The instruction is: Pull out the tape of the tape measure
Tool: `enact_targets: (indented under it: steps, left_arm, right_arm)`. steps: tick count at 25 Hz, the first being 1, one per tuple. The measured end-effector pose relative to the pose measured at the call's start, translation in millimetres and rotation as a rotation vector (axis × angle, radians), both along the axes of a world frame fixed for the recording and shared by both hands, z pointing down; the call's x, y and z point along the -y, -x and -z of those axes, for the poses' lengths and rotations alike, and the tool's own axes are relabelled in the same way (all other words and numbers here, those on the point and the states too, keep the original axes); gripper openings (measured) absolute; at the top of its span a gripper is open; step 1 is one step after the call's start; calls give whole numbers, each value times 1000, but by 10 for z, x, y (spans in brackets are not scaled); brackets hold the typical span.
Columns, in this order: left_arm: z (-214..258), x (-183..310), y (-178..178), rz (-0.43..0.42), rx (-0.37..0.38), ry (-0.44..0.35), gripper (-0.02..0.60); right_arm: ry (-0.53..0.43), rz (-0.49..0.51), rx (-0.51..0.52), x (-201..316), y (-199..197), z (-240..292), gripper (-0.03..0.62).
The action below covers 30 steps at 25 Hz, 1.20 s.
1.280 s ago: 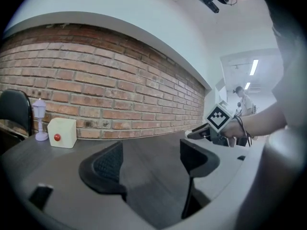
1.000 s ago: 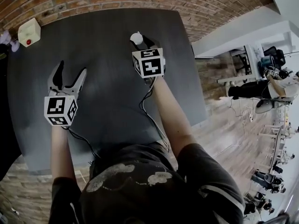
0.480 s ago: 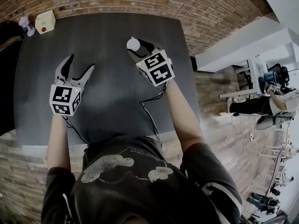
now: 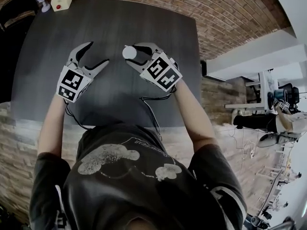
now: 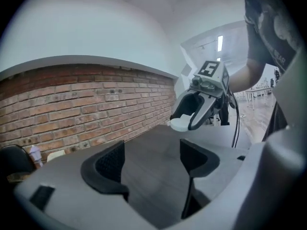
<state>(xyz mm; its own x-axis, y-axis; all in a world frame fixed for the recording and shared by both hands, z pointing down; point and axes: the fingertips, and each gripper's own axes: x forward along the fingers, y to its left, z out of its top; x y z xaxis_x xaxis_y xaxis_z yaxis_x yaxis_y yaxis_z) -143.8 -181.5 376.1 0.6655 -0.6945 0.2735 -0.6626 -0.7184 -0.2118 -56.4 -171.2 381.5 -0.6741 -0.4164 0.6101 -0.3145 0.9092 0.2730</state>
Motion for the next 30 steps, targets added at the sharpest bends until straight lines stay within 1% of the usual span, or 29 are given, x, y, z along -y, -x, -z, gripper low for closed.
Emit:
enact_targets:
  steps: [5,11,13,14,16,17,20,27,30]
  left_arm:
    - [-31,-76,4,-25,-11,-15,367]
    - [-52,-229,-183,-97,-44,-2,365]
    - [-114,-276,-241,-122,-36,6,361]
    - [-154,-289,-262,-131,-27,10,349]
    - [-221,-308,-293,-145,-16,16,288]
    - [-238,-319,-311,-152,-20,17,272]
    - [-253,-346,-372,-180,-41,23,272]
    - [-290,-384,-407,-223,-40,48,263]
    - [-299,-435,-415,-249,-24,42,235]
  right_arm:
    - [15,125,-76,-287,114,-87,230]
    - [8,244,-104,-554,142,-101,230]
    - [15,268,-123,-624,131,-145,230]
    - [17,277,-133,-646,129,-173,230]
    - [19,292,-153,-681,130,-231,230]
    - [22,299,-162,-699,134,-258,230]
    - [23,321,-178,-729,154,-304,230]
    - [16,377,-209,-761,159,-329,230]
    - [7,407,-222,-791,176,-336,230]
